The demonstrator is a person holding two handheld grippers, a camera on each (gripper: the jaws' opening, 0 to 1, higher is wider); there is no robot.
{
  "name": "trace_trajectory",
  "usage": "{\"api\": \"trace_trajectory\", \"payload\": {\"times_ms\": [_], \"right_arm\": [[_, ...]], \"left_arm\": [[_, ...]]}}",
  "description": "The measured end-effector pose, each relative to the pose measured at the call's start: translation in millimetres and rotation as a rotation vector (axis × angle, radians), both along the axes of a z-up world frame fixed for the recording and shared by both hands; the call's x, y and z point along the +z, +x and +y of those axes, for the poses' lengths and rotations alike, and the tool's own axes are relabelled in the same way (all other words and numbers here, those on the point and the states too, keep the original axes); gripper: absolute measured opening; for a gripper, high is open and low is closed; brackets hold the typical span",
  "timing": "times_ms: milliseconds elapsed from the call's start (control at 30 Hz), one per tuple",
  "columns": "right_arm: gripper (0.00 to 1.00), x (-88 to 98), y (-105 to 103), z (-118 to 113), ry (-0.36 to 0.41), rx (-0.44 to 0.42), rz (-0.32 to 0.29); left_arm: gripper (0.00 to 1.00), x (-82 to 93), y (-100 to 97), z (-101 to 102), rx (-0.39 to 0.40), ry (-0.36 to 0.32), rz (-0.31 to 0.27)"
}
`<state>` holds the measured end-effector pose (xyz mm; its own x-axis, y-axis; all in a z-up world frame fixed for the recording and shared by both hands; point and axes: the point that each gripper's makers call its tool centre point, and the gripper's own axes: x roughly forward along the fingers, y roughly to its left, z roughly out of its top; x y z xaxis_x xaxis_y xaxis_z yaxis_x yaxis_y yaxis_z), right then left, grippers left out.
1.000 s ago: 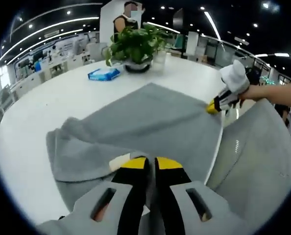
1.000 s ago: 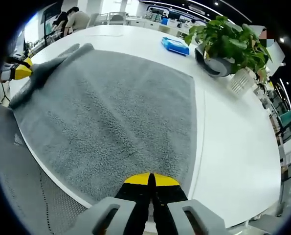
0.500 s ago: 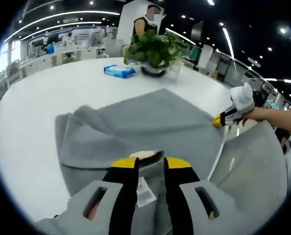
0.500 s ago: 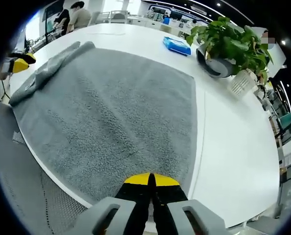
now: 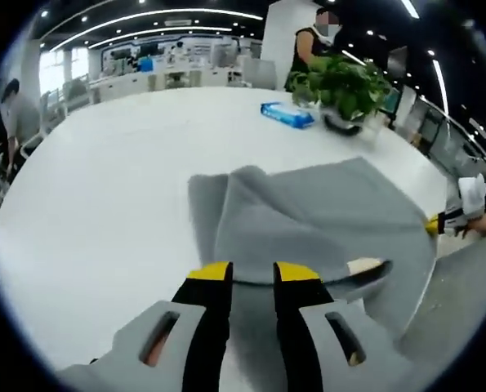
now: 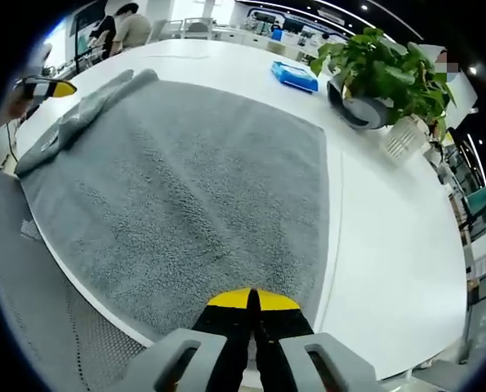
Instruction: Open the folded towel by lifting each exposed corner and separating the folded layers until the towel lies flat within the target outline without major curled edges
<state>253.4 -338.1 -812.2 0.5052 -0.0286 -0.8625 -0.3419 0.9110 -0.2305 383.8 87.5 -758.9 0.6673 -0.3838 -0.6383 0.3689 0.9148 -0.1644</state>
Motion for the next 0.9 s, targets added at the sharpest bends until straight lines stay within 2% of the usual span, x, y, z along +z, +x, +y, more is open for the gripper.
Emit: {"api": "trace_trajectory", "payload": {"times_ms": [133, 267, 367, 533, 700, 900], "right_arm": [[0.00, 0.2, 1, 0, 0.003, -0.005, 0.001], [0.00, 0.0, 1, 0, 0.004, -0.007, 0.001], [0.00, 0.2, 1, 0, 0.003, -0.007, 0.001], [0.00, 0.2, 0, 0, 0.005, -0.008, 0.001], [0.00, 1.0, 0, 1, 0.002, -0.006, 0.001], [0.00, 0.4, 1, 0, 0.001, -0.004, 0.001]], "left_arm": [[0.18, -13.5, 9.4, 11, 0.040, 0.021, 0.021], [0.17, -28.1, 10.6, 10, 0.037, 0.046, 0.058], [0.16, -32.8, 9.9, 10, 0.037, 0.048, 0.074], [0.06, -31.9, 9.2, 11, 0.024, 0.074, 0.071], [0.05, -30.6, 7.3, 13, -0.001, 0.085, 0.080], [0.04, -21.2, 11.8, 34, -0.022, 0.183, 0.049]]}}
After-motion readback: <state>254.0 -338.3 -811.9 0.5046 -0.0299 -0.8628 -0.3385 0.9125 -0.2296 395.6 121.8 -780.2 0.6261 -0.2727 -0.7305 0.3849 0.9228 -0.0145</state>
